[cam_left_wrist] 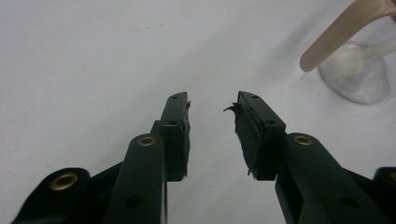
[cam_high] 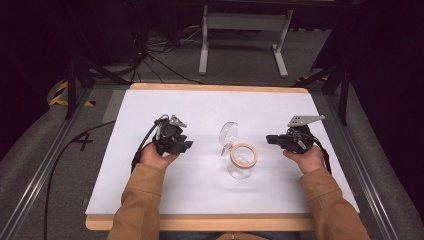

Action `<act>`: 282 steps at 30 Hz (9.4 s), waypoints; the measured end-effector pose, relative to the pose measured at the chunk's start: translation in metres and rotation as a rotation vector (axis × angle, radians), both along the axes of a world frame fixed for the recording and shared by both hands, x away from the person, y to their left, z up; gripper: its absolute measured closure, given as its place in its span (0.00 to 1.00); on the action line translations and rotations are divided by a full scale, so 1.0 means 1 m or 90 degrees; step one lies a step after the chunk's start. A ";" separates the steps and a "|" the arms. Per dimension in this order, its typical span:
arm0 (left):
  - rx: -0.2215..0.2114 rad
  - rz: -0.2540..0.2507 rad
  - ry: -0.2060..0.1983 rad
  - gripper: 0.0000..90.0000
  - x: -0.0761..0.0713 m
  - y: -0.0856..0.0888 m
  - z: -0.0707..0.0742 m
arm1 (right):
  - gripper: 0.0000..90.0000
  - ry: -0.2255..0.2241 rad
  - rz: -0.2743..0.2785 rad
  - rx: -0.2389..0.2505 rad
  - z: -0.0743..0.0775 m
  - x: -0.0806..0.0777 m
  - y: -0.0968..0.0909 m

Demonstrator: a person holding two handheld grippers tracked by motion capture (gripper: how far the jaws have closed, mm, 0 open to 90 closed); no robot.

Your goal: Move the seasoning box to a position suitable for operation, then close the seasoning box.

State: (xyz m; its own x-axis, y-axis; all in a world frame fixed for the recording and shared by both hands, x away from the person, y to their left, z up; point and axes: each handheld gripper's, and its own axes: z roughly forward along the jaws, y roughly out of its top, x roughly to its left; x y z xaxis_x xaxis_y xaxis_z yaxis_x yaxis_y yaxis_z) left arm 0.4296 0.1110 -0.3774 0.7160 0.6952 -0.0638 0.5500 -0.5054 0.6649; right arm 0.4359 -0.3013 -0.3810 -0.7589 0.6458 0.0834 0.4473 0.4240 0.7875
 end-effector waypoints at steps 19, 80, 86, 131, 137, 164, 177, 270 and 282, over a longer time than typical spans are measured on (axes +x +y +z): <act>-0.034 -0.020 -0.019 0.68 -0.009 -0.001 0.017 | 0.98 0.000 0.021 -0.003 0.002 -0.004 0.008; -0.072 -0.100 -0.012 0.62 -0.005 -0.030 0.043 | 0.99 0.087 0.138 -0.050 -0.012 -0.042 0.042; -0.074 -0.106 -0.011 0.62 -0.003 -0.032 0.043 | 0.99 0.084 0.148 -0.057 -0.011 -0.048 0.044; -0.107 -0.121 -0.012 1.00 0.000 -0.046 0.039 | 0.99 0.060 0.136 -0.032 0.006 -0.063 0.037; -0.131 -0.145 -0.013 1.00 0.006 -0.050 0.037 | 0.99 0.038 0.143 -0.002 0.018 -0.070 0.034; -0.222 -0.212 -0.024 0.98 0.019 -0.081 0.026 | 0.99 -0.044 0.124 0.110 0.025 -0.085 0.052; -0.199 -0.234 -0.029 0.98 0.010 -0.080 0.032 | 0.99 -0.052 0.123 0.127 0.031 -0.085 0.050; -0.101 -0.054 -0.048 0.69 -0.019 0.016 0.027 | 0.77 0.015 0.006 0.006 0.035 -0.028 0.000; -0.103 -0.028 -0.004 0.66 -0.003 0.020 0.005 | 0.73 0.068 -0.044 -0.020 0.001 -0.011 -0.013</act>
State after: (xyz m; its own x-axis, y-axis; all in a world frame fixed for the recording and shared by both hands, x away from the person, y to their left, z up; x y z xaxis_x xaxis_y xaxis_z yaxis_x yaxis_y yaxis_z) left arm 0.4262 0.1312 -0.3721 0.7462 0.6443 -0.1675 0.5249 -0.4146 0.7433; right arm 0.4254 -0.3139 -0.3796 -0.7003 0.6999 0.1403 0.5566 0.4123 0.7212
